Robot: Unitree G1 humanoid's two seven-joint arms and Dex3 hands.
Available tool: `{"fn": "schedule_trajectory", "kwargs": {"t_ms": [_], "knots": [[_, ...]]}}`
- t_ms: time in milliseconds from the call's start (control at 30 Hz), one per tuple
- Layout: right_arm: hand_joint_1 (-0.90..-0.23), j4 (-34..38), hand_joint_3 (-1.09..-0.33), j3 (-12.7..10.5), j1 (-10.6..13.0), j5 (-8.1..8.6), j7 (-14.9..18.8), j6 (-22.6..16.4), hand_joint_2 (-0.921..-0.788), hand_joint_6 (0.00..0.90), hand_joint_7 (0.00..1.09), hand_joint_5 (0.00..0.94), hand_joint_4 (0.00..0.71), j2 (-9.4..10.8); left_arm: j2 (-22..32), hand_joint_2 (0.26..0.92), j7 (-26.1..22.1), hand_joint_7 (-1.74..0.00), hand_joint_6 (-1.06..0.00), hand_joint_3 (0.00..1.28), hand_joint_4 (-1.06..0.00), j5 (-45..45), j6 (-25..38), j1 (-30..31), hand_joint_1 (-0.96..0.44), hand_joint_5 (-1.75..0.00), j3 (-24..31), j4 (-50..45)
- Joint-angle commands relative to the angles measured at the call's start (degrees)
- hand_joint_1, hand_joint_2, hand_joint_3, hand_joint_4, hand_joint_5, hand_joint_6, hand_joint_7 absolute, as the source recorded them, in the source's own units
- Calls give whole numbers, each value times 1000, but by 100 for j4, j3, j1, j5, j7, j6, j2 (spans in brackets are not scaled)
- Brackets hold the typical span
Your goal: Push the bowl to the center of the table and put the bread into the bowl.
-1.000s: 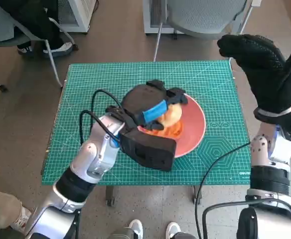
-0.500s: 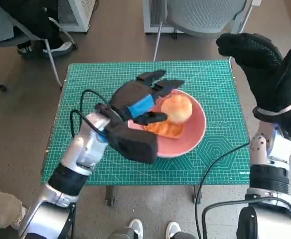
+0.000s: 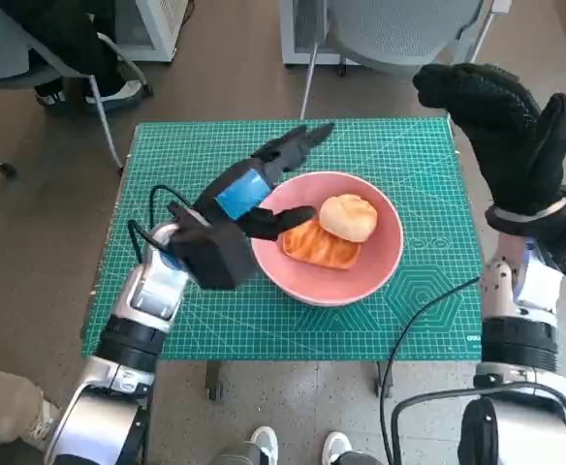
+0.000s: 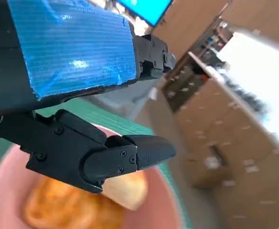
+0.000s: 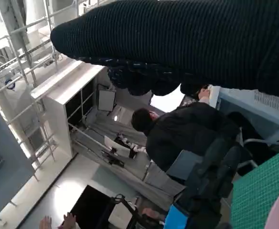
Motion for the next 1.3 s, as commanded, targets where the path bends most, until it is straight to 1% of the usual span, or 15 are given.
{"fn": "schedule_trajectory", "kwargs": {"t_ms": [33, 200, 333, 467, 533, 667, 833, 967, 1033, 1100, 1300], "knots": [[-709, 73, -768, 41, -27, -54, 57, -10, -921, 373, 17, 2, 300, 4, 109, 921, -326, -36, -53, 630, 1, -457, 1, -30, -859, 1, 295, -97], [-718, 0, -762, 48, -88, -60, 23, 26, -921, 370, 15, 1, 298, -30, 218, 921, -594, -37, -56, 628, 1, -972, 73, -31, -821, 1, 669, -379], [-723, -80, -756, 37, -152, -62, -23, 69, -921, 363, 11, 1, 296, -87, 178, 921, -731, -40, -61, 627, 1, -1563, 244, 9, -783, 1, 1062, -648], [-721, -200, -752, 28, -219, -98, -145, 106, -921, 350, 4, 1, 298, -133, 59, 921, -719, -47, -73, 629, -2, -2196, 341, 26, -770, -1, 1477, -943], [-718, -273, -753, 31, -249, -135, -239, 102, -921, 341, 2, 1, 295, -137, -60, 921, -617, -54, -86, 631, -8, -2514, 379, 48, -762, -4, 1677, -1183], [-711, -365, -762, 57, -298, -210, -398, 70, -921, 328, 0, 0, 287, -123, -219, 921, -486, -73, -111, 613, -37, -2841, 389, 79, -756, -17, 1907, -1396], [-696, -376, -790, 81, -365, -306, -542, -11, -921, 324, 0, 0, 282, -78, -236, 921, -425, -104, -124, 567, -85, -2938, 383, 106, -765, -33, 2016, -1488], [-695, -332, -796, 110, -419, -360, -617, -76, -921, 325, 1, 0, 281, -50, -121, 921, -498, -115, -116, 548, -94, -2913, 439, 153, -753, -33, 2044, -1567], [-696, -328, -798, 126, -433, -360, -630, -86, -921, 326, 2, 0, 281, -40, -84, 921, -519, -119, -111, 546, -96, -2909, 502, 170, -745, -33, 2051, -1616], [-698, -340, -798, 142, -445, -342, -632, -79, -921, 328, 2, 0, 280, -23, -57, 921, -530, -227, -49, 538, -99, -2908, 564, 180, -728, -17, 2057, -1659], [-701, -381, -797, 168, -474, -332, -658, -54, -921, 330, 3, 0, 277, 12, -79, 921, -516, -322, -4, 519, -98, -2933, 623, 165, -706, -4, 2089, -1714]]}}
